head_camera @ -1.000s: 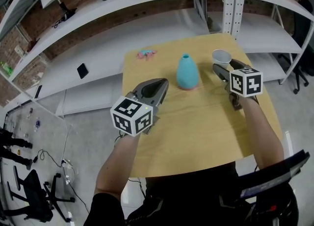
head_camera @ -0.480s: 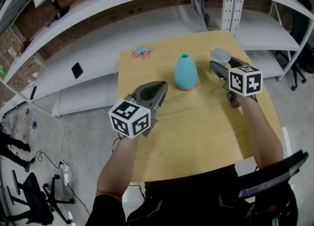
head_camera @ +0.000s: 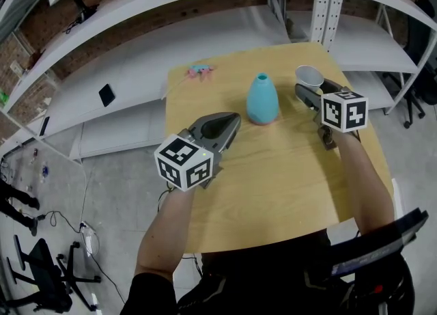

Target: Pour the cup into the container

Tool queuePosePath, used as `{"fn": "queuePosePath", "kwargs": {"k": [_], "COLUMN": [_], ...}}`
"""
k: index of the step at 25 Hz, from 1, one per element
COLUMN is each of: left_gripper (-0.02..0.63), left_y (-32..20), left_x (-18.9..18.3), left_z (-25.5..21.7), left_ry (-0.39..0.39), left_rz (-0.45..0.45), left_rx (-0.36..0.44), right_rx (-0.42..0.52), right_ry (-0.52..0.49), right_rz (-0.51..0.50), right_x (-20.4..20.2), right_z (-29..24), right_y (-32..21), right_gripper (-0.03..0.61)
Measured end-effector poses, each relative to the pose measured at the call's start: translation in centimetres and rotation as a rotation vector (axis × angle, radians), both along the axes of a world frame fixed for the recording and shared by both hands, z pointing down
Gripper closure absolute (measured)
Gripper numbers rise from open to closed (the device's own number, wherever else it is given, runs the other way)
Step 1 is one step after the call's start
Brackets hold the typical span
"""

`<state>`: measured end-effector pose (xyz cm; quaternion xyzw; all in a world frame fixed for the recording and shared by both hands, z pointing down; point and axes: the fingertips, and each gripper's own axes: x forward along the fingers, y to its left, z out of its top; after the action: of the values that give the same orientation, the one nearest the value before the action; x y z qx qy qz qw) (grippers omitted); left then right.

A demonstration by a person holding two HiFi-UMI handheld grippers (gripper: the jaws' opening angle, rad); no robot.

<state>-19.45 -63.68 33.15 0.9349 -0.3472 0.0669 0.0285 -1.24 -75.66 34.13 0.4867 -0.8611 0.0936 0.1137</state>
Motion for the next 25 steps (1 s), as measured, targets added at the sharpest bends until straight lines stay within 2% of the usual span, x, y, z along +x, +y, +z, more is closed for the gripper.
{"fn": "queuePosePath", "kwargs": {"k": [5, 9, 17, 25], "left_gripper": [0.614, 0.614, 0.614, 0.614], "left_y": [-0.2, -0.1, -0.1, 0.5], "left_x": [0.1, 0.1, 0.1, 0.7], "left_z": [0.0, 0.1, 0.2, 0.1], "left_ry": [0.0, 0.002, -0.004, -0.001], "left_rz": [-0.001, 0.005, 0.012, 0.059], "left_rx": [-0.001, -0.001, -0.006, -0.001], "right_rx": [0.007, 0.054, 0.155, 0.198], "right_ry": [0.011, 0.032, 0.192, 0.353], "right_rz": [-0.007, -0.031, -0.137, -0.246], "right_x": [-0.1, -0.8, -3.2, -5.7], "right_z": [-0.4, -2.7, -7.5, -9.1], "right_y": [0.2, 1.0, 3.4, 4.7], "right_gripper": [0.285, 0.287, 0.287, 0.287]}}
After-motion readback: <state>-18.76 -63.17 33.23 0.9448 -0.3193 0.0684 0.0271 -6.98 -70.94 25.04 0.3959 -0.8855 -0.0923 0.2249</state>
